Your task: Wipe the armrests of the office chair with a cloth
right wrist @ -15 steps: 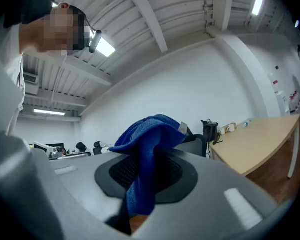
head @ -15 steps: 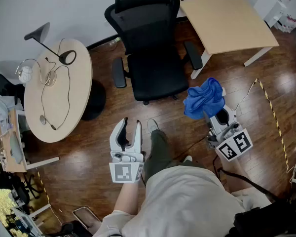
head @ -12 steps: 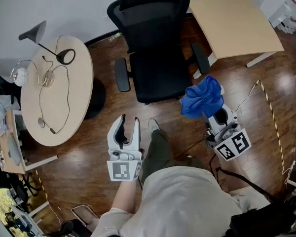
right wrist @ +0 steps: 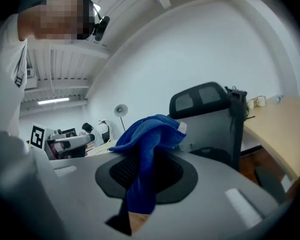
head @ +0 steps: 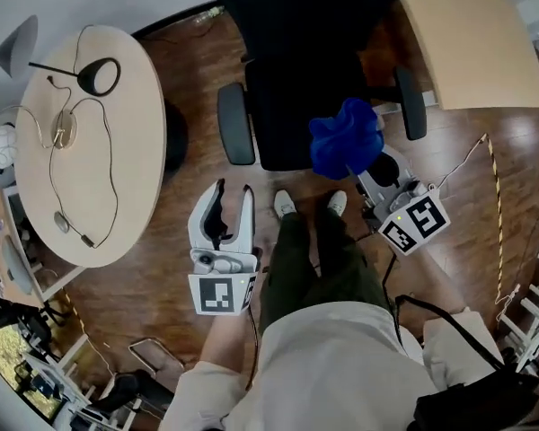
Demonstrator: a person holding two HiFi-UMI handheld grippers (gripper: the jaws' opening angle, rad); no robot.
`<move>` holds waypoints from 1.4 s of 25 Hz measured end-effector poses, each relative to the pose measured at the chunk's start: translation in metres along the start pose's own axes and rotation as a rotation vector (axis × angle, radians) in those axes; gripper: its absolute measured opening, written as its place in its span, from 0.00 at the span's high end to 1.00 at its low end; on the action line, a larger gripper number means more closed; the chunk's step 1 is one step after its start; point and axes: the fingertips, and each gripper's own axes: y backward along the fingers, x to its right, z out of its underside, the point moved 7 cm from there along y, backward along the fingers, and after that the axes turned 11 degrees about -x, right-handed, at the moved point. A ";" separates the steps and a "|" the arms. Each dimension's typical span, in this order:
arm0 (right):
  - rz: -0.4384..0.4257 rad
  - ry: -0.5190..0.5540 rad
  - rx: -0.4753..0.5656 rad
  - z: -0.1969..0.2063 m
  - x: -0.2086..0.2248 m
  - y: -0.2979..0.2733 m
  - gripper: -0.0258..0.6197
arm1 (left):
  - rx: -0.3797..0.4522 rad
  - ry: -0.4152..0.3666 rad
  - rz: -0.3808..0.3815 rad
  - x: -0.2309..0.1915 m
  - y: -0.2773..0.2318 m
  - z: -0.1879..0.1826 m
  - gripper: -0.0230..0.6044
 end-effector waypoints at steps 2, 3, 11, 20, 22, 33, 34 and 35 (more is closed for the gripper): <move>-0.057 0.012 -0.066 0.017 0.007 -0.050 0.84 | -0.011 0.017 -0.033 -0.007 -0.004 0.007 0.73; -0.076 0.031 -0.096 0.024 0.011 -0.081 0.84 | -0.012 0.028 -0.039 -0.009 -0.006 0.011 0.73; -0.121 0.132 -0.399 0.075 0.035 -0.324 0.85 | -0.133 0.093 -0.119 -0.023 -0.003 0.060 0.73; -0.382 0.206 -0.639 0.162 -0.063 -0.278 0.85 | -0.089 0.112 -0.204 -0.038 0.003 0.058 0.78; -0.432 0.219 -0.653 0.183 -0.087 -0.241 0.85 | -0.084 0.096 -0.180 -0.033 -0.005 0.053 0.78; 0.047 -0.053 -0.332 0.120 0.125 -0.067 0.86 | -0.135 0.019 0.077 0.046 -0.091 0.054 0.78; 0.137 -0.074 -0.321 0.114 0.165 -0.044 0.86 | -0.141 0.014 0.102 0.063 -0.102 0.054 0.78; 0.214 -0.097 -0.316 0.109 0.204 -0.024 0.86 | -0.149 0.014 0.128 0.081 -0.112 0.054 0.78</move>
